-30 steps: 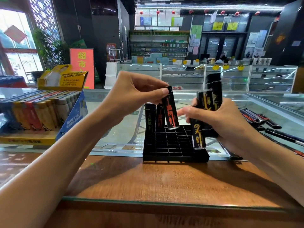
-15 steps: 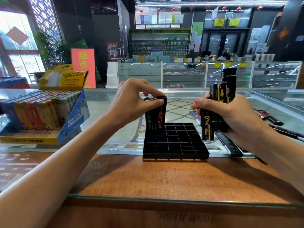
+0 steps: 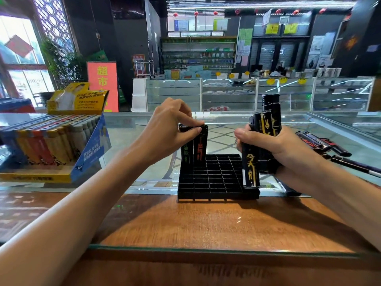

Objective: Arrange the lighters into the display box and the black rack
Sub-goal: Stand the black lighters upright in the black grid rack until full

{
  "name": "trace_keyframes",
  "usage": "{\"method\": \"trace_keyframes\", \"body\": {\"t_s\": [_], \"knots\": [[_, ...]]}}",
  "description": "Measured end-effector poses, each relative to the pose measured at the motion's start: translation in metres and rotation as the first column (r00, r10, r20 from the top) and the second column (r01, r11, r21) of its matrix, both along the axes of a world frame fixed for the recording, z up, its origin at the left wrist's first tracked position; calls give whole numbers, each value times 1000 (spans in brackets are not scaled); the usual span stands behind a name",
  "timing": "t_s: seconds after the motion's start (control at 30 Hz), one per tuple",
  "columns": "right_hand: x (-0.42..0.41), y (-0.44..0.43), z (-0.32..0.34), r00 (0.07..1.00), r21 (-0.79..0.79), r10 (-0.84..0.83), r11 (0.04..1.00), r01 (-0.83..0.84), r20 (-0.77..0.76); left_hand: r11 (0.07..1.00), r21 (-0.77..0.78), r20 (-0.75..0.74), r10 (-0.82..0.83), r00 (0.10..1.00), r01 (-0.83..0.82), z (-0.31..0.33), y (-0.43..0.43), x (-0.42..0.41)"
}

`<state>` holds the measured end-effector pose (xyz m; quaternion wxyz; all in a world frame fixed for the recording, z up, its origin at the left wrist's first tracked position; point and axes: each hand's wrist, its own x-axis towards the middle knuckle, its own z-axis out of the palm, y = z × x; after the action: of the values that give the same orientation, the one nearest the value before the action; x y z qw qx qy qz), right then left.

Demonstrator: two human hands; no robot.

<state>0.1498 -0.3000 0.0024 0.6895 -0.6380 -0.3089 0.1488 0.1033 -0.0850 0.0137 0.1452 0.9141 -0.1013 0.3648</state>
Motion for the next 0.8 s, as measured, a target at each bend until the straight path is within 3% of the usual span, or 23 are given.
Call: {"method": "trace_keyframes", "body": {"t_s": [0.13, 0.23, 0.33, 0.5, 0.67, 0.8], "knots": [[-3, 2, 1, 1000, 15, 19, 1000, -19, -20, 995, 99, 64, 9, 998, -16, 1, -3, -4], [-3, 6, 3, 998, 53, -1, 999, 4, -58, 982, -73, 93, -169, 981, 176, 5, -14, -12], [-1, 14, 4, 994, 122, -17, 992, 31, -112, 908, -260, -41, -352, 935, 330, 3, -28, -15], [0, 19, 4, 997, 107, -32, 994, 38, -63, 806, -467, -112, -462, 880, 364, -3, -35, -11], [3, 15, 5, 995, 142, -91, 985, 96, -44, 726, -575, -108, -523, 846, 376, 5, -25, -19], [2, 8, 5, 999, 126, -43, 991, 46, -33, 664, -660, -96, -539, 837, 352, 10, -18, -23]]}}
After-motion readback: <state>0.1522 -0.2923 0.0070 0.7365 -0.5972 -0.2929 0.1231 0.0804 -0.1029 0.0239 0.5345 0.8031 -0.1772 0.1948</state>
